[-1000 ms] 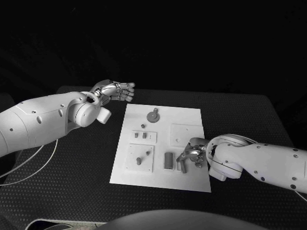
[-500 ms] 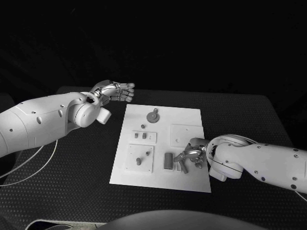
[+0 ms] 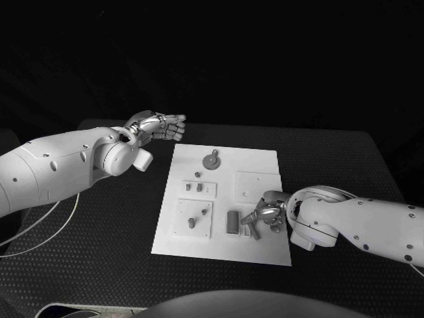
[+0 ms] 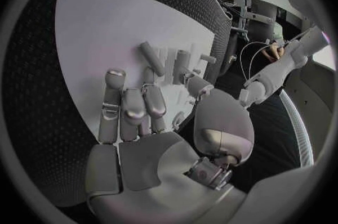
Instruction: Assemble the parts on the task board
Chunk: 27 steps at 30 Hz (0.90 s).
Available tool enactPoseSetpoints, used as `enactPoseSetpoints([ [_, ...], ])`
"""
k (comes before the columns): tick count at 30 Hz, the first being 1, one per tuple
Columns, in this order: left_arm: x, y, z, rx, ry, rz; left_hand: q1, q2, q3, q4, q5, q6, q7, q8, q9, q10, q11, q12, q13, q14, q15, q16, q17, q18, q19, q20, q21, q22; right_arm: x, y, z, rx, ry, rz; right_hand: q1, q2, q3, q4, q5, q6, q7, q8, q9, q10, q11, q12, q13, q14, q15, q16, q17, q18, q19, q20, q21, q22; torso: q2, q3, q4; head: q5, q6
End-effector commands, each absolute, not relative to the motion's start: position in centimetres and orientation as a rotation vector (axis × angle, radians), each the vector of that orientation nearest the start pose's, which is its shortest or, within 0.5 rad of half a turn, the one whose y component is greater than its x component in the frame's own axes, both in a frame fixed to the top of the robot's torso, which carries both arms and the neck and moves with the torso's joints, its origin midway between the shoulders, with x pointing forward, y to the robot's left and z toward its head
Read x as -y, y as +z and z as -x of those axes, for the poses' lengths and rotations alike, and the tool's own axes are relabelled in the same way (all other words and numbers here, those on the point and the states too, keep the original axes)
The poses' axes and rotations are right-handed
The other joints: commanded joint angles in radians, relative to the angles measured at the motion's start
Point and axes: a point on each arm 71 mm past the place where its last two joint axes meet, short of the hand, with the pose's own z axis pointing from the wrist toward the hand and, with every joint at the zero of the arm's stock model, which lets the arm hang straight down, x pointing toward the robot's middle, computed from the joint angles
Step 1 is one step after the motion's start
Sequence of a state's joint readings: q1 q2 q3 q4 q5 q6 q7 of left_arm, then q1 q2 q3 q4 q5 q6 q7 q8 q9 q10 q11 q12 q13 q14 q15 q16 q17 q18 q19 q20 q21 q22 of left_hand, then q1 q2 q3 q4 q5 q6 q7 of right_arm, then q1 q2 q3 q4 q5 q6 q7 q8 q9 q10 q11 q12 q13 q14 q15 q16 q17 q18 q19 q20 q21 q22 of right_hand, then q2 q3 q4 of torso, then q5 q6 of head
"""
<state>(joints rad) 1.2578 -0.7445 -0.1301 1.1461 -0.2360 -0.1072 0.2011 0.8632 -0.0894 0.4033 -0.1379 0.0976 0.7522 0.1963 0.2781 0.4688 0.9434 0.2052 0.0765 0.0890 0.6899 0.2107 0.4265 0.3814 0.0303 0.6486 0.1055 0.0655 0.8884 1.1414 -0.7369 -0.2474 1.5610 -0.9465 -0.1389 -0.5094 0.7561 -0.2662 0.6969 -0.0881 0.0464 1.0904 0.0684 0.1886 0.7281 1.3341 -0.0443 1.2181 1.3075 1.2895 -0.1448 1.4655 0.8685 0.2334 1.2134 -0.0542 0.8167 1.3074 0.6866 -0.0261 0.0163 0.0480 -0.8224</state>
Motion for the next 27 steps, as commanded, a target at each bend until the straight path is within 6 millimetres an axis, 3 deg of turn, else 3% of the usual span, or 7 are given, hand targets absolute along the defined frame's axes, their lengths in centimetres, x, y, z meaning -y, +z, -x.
enactPoseSetpoints([
  [1,-26.55,-20.83,-54.56,-1.694,-1.243,0.941,-0.001,0.012,0.002,-0.006,-0.002,0.008,0.017,0.004,-0.002,0.007,0.0,0.004,-0.001,0.005,0.0,-0.003,0.001,0.008,-0.002,0.006,0.004,-0.001,16.49,-31.08,-41.43,-2.428,0.513,-0.295,0.014,-0.004,-0.003,-0.002,0.001,-0.006,0.006,-0.004,0.002,-0.033,0.007,-0.007,0.01,-0.003,0.001,-0.007,-0.003,0.028,0.003,0.001,-0.006,0.014,0.0,0.0002,-0.0003,0.001,0.0],
  [13,-26.51,-20.84,-54.56,-1.695,-1.245,0.94,0.0,0.013,0.002,-0.008,-0.002,0.008,0.017,0.004,-0.002,0.007,0.0,0.004,-0.002,0.005,0.0,-0.004,0.002,0.007,-0.003,0.006,0.004,-0.001,16.89,-31.11,-41.31,-2.426,0.507,-0.242,0.138,0.005,-0.012,-0.084,0.001,-0.026,0.013,-0.008,0.004,-0.039,0.014,-0.008,0.011,-0.005,0.009,-0.011,-0.005,0.026,-0.001,0.001,-0.005,0.017,0.0,0.0008,-0.0013,0.001,-0.001],
  [18,-26.52,-20.84,-54.57,-1.694,-1.243,0.94,0.0,0.013,0.002,-0.009,-0.002,0.008,0.017,0.004,-0.002,0.007,0.0,0.004,-0.002,0.005,0.0,-0.004,0.002,0.007,-0.003,0.006,0.004,-0.002,16.72,-31.16,-41.15,-2.432,0.515,-0.231,0.191,0.027,-0.018,-0.119,0.001,-0.027,0.015,-0.007,0.006,-0.039,0.016,-0.009,0.01,-0.005,0.01,-0.012,-0.005,0.028,-0.002,0.004,-0.005,0.017,0.0,0.0011,-0.0008,0.0,-0.001],
  [21,-26.49,-20.84,-54.57,-1.695,-1.244,0.939,0.0,0.014,0.002,-0.009,-0.002,0.009,0.017,0.004,-0.002,0.007,0.0,0.004,-0.002,0.005,0.0,-0.004,0.002,0.007,-0.003,0.006,0.004,-0.002,16.43,-31.19,-41.04,-2.435,0.523,-0.223,0.222,0.056,-0.026,-0.148,0.001,-0.027,0.016,-0.006,0.006,-0.038,0.017,-0.008,0.01,-0.005,0.011,-0.012,-0.005,0.028,-0.004,0.007,-0.006,0.018,0.0,0.0007,-0.0009,-0.001,0.0],
  [27,-26.44,-20.84,-54.57,-1.695,-1.244,0.939,0.0,0.014,0.002,-0.009,-0.002,0.009,0.017,0.004,-0.002,0.007,0.0,0.004,-0.002,0.005,0.0,-0.004,0.002,0.007,-0.004,0.006,0.004,-0.002,16.22,-31.24,-40.98,-2.438,0.53,-0.223,0.212,0.06,-0.044,-0.149,0.001,-0.026,0.016,-0.005,0.006,-0.038,0.018,-0.008,0.009,-0.005,0.013,-0.013,-0.005,0.028,-0.005,0.012,-0.007,0.017,0.0,-0.0002,-0.0002,-0.002,0.0],
])
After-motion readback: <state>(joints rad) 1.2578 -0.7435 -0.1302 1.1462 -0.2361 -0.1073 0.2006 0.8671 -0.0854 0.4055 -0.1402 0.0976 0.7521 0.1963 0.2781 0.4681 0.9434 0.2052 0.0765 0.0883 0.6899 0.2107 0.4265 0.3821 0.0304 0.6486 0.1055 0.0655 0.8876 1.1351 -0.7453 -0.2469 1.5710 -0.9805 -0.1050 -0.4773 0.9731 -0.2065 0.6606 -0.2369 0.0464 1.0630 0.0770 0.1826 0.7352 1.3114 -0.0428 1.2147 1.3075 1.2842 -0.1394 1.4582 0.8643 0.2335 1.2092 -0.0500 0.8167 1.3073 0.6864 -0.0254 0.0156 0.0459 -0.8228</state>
